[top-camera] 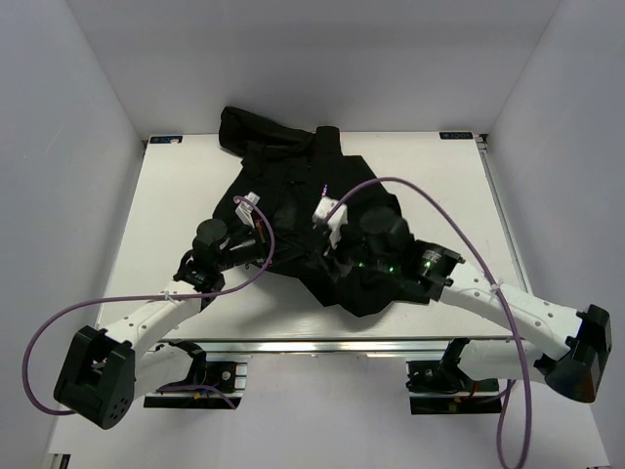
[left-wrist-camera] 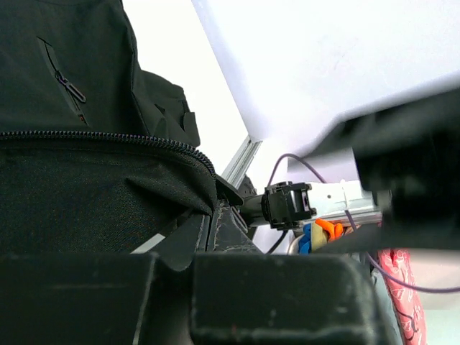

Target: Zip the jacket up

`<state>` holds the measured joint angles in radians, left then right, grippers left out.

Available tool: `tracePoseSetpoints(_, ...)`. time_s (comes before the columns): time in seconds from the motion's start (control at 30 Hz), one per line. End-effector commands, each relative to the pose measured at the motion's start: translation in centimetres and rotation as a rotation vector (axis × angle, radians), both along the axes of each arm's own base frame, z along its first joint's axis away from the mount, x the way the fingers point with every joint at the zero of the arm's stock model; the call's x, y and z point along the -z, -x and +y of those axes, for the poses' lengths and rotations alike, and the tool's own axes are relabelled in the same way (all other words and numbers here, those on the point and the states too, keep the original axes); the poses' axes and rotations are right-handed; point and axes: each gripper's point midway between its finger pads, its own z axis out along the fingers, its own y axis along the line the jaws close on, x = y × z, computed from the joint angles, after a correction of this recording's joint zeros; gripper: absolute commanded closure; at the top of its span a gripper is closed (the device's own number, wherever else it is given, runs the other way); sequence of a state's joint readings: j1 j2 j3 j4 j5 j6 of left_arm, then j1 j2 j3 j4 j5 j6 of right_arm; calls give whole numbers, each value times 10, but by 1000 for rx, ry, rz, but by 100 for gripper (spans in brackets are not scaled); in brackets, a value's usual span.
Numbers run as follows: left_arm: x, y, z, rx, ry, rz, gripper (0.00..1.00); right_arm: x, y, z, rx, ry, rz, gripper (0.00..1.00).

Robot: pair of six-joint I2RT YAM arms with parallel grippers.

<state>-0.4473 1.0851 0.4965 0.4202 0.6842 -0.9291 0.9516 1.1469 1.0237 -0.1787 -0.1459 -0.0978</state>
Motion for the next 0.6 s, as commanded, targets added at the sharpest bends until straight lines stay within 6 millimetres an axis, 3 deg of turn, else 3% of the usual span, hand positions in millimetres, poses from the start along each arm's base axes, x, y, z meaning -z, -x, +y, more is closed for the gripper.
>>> tracePoseSetpoints(0.0, -19, -1, -3, 16, 20, -40, 100, 2, 0, -10, 61, 158, -188, 42)
tracePoseSetpoints(0.23, -18, 0, -4, 24, 16, -30, 100, 19, 3, -1, 118, 277, -271, 45)
tracePoseSetpoints(0.47, -20, 2, -4, 33, 21, -38, 100, 23, -5, 2, 182, 287, -321, 47)
tracePoseSetpoints(0.57, -17, 2, -4, 39, 14, -29, 100, 22, -7, 5, 192, 274, -324, 55)
